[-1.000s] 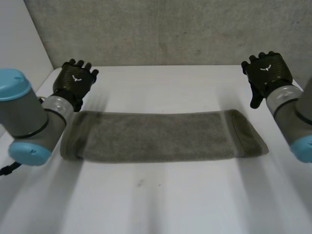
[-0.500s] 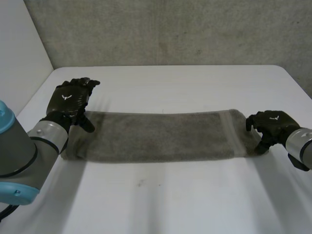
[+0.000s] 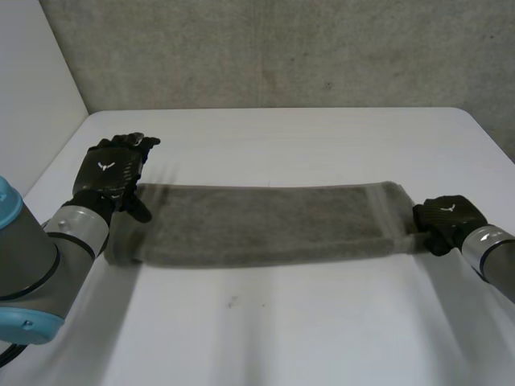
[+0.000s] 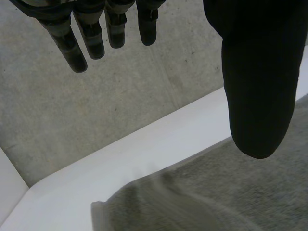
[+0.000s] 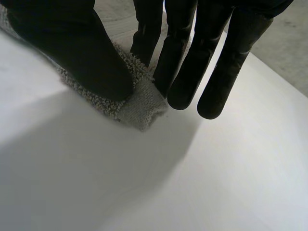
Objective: Fold the laundry
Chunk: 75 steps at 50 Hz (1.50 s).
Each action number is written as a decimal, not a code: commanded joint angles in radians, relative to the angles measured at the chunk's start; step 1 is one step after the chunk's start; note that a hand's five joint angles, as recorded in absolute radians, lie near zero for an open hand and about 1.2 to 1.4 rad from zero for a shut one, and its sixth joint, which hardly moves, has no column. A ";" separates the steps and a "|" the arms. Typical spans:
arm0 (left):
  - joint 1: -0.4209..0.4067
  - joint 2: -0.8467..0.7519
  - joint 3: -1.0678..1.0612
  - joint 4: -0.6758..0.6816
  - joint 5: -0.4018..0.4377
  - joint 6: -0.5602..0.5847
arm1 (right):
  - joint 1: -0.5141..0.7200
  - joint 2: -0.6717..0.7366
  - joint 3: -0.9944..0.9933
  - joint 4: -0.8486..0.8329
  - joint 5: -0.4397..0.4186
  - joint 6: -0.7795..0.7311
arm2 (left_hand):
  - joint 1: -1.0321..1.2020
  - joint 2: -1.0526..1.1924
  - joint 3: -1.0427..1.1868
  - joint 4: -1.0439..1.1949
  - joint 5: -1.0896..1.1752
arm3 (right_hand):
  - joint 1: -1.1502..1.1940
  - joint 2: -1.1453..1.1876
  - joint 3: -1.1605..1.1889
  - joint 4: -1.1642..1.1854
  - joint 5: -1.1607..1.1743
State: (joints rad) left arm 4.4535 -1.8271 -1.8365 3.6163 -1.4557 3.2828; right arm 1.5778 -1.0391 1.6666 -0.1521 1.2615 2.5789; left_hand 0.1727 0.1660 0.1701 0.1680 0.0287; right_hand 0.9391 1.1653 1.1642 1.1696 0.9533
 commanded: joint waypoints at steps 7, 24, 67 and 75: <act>-0.007 0.005 -0.007 0.002 0.000 0.000 | -0.208 -0.049 -0.013 -0.152 0.371 -0.454 | 0.002 0.009 0.004 0.007 -0.029 | 0.457 0.231 0.232 0.227 0.268; -0.010 0.009 -0.013 0.002 -0.002 0.000 | 0.044 -0.253 -0.022 -0.205 0.087 -0.025 | 0.002 0.009 0.004 0.007 -0.029 | 0.457 0.231 0.232 0.227 0.268; -0.224 0.023 0.020 0.013 0.002 -0.017 | 0.172 -0.289 0.059 0.063 -0.114 0.357 | 0.026 0.033 0.029 0.031 -0.004 | -0.765 -0.991 -0.990 -0.995 -0.953; -0.370 -0.066 0.160 -0.065 -0.005 -0.025 | 0.100 -0.297 0.197 0.055 -0.126 0.282 | 0.026 0.033 0.029 0.031 -0.004 | -0.765 -0.991 -0.990 -0.995 -0.953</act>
State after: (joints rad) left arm 4.1874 -1.8187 -1.7808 3.6052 -1.4563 3.2629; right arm 1.7172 -1.3400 1.7726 -0.0889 1.1430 2.9281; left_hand 0.1730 0.1672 0.1718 0.1694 0.0287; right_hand 0.2039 0.2207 0.2097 0.2288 0.0568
